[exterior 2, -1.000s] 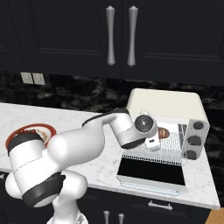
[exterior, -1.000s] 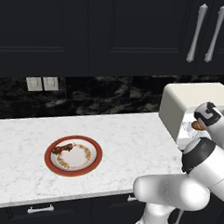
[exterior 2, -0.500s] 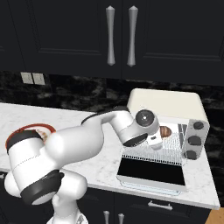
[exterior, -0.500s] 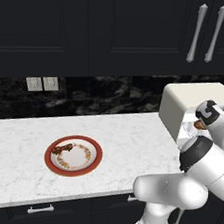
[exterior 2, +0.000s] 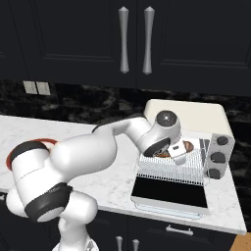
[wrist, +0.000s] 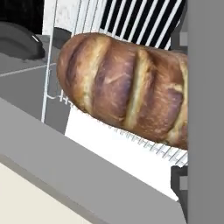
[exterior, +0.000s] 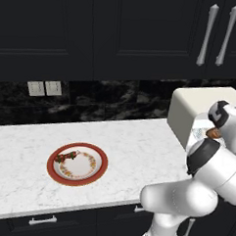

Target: Pick up the kebab skewer and baguette bread, and place them inside the toaster oven. Close the toaster oven door and start by setting the timer.

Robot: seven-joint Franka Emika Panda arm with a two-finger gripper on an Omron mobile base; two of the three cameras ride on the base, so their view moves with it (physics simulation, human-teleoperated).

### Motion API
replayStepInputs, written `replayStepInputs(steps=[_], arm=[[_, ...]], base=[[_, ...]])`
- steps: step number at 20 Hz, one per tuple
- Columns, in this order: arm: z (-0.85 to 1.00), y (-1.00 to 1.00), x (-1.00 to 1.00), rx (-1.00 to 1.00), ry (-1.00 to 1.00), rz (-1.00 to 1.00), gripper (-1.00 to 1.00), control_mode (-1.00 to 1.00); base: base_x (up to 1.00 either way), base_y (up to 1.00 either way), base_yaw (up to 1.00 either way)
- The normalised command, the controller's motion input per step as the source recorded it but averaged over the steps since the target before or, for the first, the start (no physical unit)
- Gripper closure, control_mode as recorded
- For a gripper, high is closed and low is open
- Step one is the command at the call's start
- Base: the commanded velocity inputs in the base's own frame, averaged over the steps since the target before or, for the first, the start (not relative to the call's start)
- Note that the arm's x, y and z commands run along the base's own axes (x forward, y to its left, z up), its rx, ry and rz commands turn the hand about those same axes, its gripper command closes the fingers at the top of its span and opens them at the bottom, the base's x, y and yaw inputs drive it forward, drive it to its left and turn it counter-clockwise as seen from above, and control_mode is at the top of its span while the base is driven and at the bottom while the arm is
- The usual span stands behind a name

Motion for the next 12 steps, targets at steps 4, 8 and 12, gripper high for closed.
replayStepInputs(steps=[4,8,12], arm=[[-0.1,0.0,0.0,0.0,0.38,0.11,-1.0,-1.0],[-0.23,0.0,0.07,0.0,0.24,0.11,-1.0,-1.0],[-0.06,0.0,-0.01,0.03,-0.02,0.04,-1.0,-1.0]], base=[[0.0,0.0,0.0],[0.0,0.0,0.0],[0.0,0.0,0.0]])
